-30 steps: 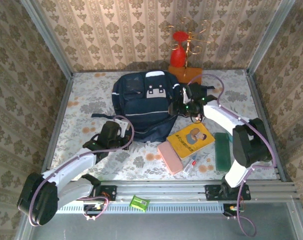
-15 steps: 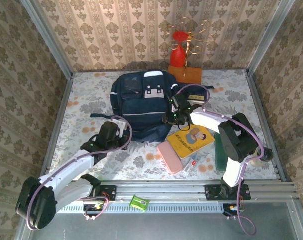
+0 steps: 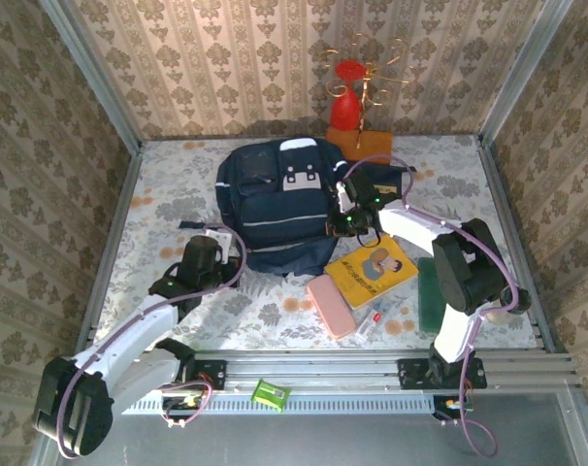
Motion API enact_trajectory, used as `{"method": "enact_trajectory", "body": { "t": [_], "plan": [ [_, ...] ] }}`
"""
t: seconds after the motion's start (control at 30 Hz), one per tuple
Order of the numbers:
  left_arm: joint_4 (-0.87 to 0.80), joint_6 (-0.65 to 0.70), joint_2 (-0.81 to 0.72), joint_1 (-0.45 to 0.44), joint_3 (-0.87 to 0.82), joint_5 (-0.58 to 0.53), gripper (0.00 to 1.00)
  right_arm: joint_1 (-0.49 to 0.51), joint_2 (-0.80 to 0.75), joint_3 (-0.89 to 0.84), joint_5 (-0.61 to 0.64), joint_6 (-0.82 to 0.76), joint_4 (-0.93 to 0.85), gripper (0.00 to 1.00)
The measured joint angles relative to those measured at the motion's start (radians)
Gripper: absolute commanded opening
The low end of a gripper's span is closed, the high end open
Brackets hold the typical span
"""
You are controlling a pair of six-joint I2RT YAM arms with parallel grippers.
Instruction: Pack the student bag
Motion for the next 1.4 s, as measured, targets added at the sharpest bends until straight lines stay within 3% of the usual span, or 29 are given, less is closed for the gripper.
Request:
{"method": "enact_trajectory", "body": {
  "t": [0.63, 0.83, 0.93, 1.0, 1.17, 1.27, 1.4],
  "plan": [
    [0.110, 0.000, 0.222, 0.231, 0.016, -0.010, 0.00, -0.087, 0.032, 0.102, -0.085, -0.168, -0.120, 0.00],
    [0.162, 0.000, 0.230, 0.232, 0.032, 0.040, 0.00, -0.092, 0.045, 0.115, -0.109, -0.175, -0.129, 0.03],
    [0.163, -0.001, 0.181, 0.212, 0.030, 0.074, 0.00, -0.092, 0.046, 0.118, -0.109, -0.175, -0.132, 0.11],
    [0.166, -0.002, 0.141, 0.205, 0.025, 0.101, 0.19, -0.093, 0.046, 0.118, -0.109, -0.173, -0.133, 0.27],
    [0.166, -0.026, 0.091, 0.223, 0.010, 0.159, 0.52, -0.108, 0.046, 0.126, -0.092, -0.138, -0.112, 0.65],
    [0.167, -0.045, 0.092, 0.242, 0.006, 0.196, 0.66, -0.114, 0.022, 0.098, -0.069, -0.076, -0.072, 0.88],
    [0.187, -0.061, 0.112, 0.253, 0.003, 0.225, 0.73, -0.101, -0.095, -0.047, -0.048, 0.048, 0.022, 1.00]
  ]
}}
